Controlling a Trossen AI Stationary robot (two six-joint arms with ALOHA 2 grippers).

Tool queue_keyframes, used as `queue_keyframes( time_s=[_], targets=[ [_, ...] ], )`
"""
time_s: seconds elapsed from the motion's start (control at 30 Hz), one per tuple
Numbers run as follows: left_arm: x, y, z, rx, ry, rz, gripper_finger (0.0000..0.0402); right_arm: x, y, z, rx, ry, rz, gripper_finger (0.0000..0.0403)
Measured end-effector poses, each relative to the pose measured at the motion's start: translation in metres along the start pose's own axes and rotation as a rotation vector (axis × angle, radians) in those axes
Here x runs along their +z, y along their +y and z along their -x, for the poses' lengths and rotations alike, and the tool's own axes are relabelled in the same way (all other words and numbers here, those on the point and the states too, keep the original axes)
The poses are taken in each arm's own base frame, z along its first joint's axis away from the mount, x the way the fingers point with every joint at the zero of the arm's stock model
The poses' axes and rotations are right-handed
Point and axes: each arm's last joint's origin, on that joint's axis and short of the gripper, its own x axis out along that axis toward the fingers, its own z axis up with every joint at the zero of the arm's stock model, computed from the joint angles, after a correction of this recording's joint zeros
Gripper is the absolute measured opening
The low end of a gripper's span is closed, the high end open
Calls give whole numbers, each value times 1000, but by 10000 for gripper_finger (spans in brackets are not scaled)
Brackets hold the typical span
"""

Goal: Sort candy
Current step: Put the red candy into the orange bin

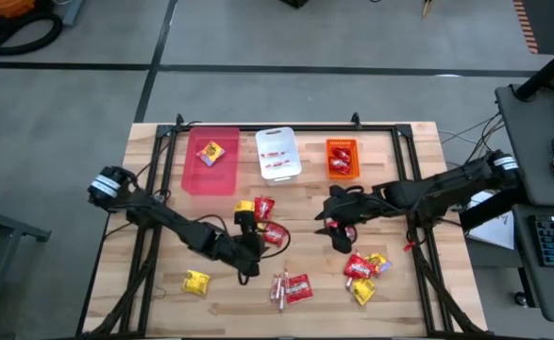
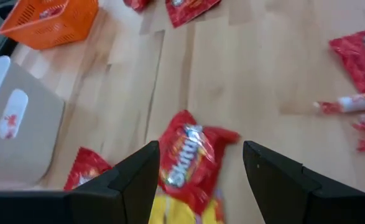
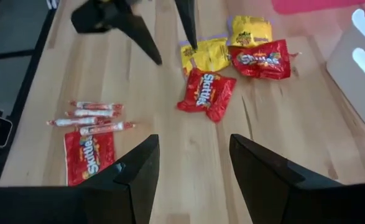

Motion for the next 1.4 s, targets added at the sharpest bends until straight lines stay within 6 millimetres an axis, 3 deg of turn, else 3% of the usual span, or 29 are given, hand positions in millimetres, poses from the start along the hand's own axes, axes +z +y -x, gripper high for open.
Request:
queue_keyframes(
  time_s=[0.23, 0.43, 0.63, 0.77, 1.03, 1.4],
  targets=[
    [-3, 4, -30, -111, 0, -17, 211, -10, -2, -7, 13, -43, -3, 187],
    [-23, 3, -57, -96, 91, -37, 199, -10, -2, -8, 18, -52, -12, 187],
    [-31, -2, -67, -87, 118, -22, 182, -9, -2, -8, 20, -58, -12, 187],
    [-32, -2, -66, -93, 125, -26, 144, -8, -1, -8, 28, -87, -12, 187],
    [-27, 3, -59, -95, 124, -64, 15, -12, 4, -17, 38, -106, 25, 187],
    [5, 21, -24, -100, -15, -81, 2, -21, 12, -66, 7, -127, 285, 187]
  ],
)
